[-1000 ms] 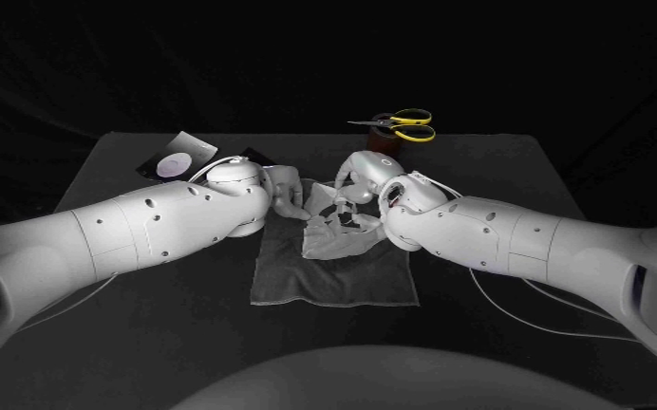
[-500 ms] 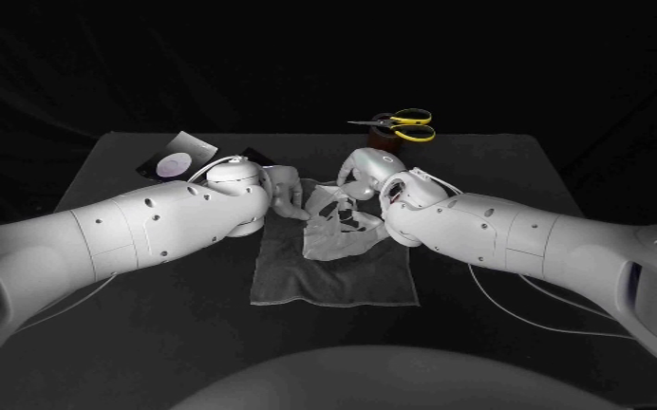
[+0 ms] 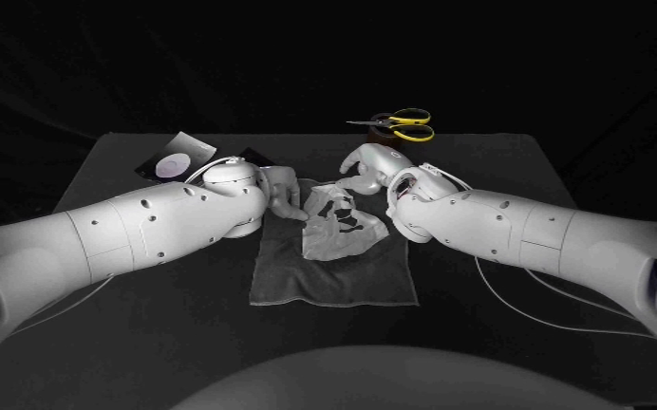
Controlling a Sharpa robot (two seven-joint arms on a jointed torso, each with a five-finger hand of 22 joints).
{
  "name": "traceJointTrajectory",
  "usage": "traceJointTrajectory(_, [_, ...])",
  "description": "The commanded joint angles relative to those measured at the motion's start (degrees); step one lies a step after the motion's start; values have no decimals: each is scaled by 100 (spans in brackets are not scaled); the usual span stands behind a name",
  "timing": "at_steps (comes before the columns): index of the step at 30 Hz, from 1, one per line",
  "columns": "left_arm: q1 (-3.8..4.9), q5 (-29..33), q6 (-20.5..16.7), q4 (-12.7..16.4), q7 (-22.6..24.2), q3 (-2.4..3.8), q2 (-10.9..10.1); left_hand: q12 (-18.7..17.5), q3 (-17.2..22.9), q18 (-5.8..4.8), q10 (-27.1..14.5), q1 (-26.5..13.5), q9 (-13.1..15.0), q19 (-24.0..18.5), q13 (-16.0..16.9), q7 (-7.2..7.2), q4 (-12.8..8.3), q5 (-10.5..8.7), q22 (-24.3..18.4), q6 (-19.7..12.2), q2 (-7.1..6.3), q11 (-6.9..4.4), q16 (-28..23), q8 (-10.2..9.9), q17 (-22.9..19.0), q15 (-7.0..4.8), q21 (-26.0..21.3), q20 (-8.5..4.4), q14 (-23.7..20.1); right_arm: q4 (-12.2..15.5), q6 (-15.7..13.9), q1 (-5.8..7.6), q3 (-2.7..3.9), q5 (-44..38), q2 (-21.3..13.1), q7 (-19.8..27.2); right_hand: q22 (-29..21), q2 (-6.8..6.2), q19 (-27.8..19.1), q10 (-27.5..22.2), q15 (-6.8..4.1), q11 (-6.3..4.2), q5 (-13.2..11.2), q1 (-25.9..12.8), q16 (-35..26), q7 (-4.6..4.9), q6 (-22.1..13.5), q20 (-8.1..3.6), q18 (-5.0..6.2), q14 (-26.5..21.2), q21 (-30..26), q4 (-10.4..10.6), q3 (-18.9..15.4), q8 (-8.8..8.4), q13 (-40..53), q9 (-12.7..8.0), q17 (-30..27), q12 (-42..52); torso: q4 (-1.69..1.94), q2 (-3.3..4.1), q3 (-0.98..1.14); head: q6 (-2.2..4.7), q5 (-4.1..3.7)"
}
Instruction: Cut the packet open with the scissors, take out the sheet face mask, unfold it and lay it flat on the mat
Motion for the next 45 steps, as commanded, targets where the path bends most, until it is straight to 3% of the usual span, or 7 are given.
traceJointTrajectory(1, [-36, 52, -91, -4, -101, -31, -64, -86, 4, -8, -112, -55, -13, -58, -136, 19, 24, 17, 80, -75, -27, 14, -7, -9, 407, -11, -51, 9, 353, 237, 72, 36, 5, 384, -233, 160, 11, 13, -8, 309, 37, 43, -26, -37, -12, -1, -28, 4, 42, 433, 8, 21, -38, -31, 943, -2, 1093, -5, -9, 0, 6, 0, -16])
traceJointTrajectory(9, [-35, 265, -542, 121, 37, 4, -206, -475, 21, 27, -569, -103, -53, -161, -875, 100, 22, 18, -57, -244, -42, 83, -39, -64, 325, 45, -168, 39, 330, 1107, 328, 123, 26, 846, -1148, -45, 179, 136, 201, 409, 11, 7, -23, -40, 83, -44, 140, 25, 17, 508, 278, 165, -144, 31, 1101, 28, 1270, 222, -16, -4, 10, 0, -39])
traceJointTrajectory(12, [-35, 425, -744, 172, 131, 16, -260, -1090, 48, 48, -1226, -118, -113, -232, -1928, 215, 19, 18, -149, -462, -75, 183, -58, -166, 288, 127, -250, 92, 318, 1417, 433, 133, 30, 1072, -1454, -98, 243, 157, 286, 434, 4, -3, -21, -129, 110, -57, 160, 22, 0, 530, 379, 308, -259, 26, 1138, 27, 1321, 277, -19, -8, 21, 0, -36])
traceJointTrajectory(17, [-35, 727, -1069, 271, 388, 41, -368, -1325, 59, 60, -1357, -159, -231, -269, -2252, 399, 17, 17, -194, -818, -125, 336, -72, -371, 260, 257, -293, 197, 310, 1873, 632, 115, 31, 1435, -1902, -123, 284, 177, 337, 456, 1, -3, -17, -194, 134, -57, 134, 19, -13, 549, 436, 490, -402, -4, 1179, 18, 1369, 334, -14, -11, 32, 0, -57])
traceJointTrajectory(21, [-35, 1148, -1293, 431, 812, 59, -526, -1740, 106, 134, -1806, -97, -292, -474, -2896, 494, 10, 20, -478, -982, -128, 425, -159, -453, 11, 338, -537, 275, 232, 2212, 806, 61, 30, 1629, -2210, -133, 319, 156, 375, 472, -2, -9, -17, -106, 149, -64, 151, 16, -23, 560, 488, 483, -441, 0, 1206, 22, 1400, 372, -27, -14, 35, 0, -70])
traceJointTrajectory(32, [-75, 2319, -1349, 1212, 2081, 72, -1168, -2050, 430, 330, -2100, 245, -336, -1048, -3156, 574, -38, 19, -1274, -1089, -93, 508, -609, -401, -1044, 425, -1279, 387, -171, 2767, 858, -166, 19, 1606, -2646, -115, 427, 85, 484, 531, -17, -24, -20, 283, 193, -78, 212, 1, -54, 594, 638, 341, -552, 10, 1324, 27, 1492, 530, -3, -15, 16, 0, -130])
traceJointTrajectory(45, [-479, 1541, -1640, 1681, 2939, -19, -1405, -2131, 1021, 320, -2052, 695, -484, -1014, -3310, 544, -222, 20, -1289, -906, -267, 476, -617, -524, -1002, 398, -1320, 362, -164, 2553, 549, -458, 12, 1365, -2442, -4, 422, 95, 467, 532, -3, -4, -21, 501, 190, -53, 172, 8, -50, 591, 611, 211, -576, -32, 1330, 7, 1485, 538, 18, -42, 28, 0, -163])
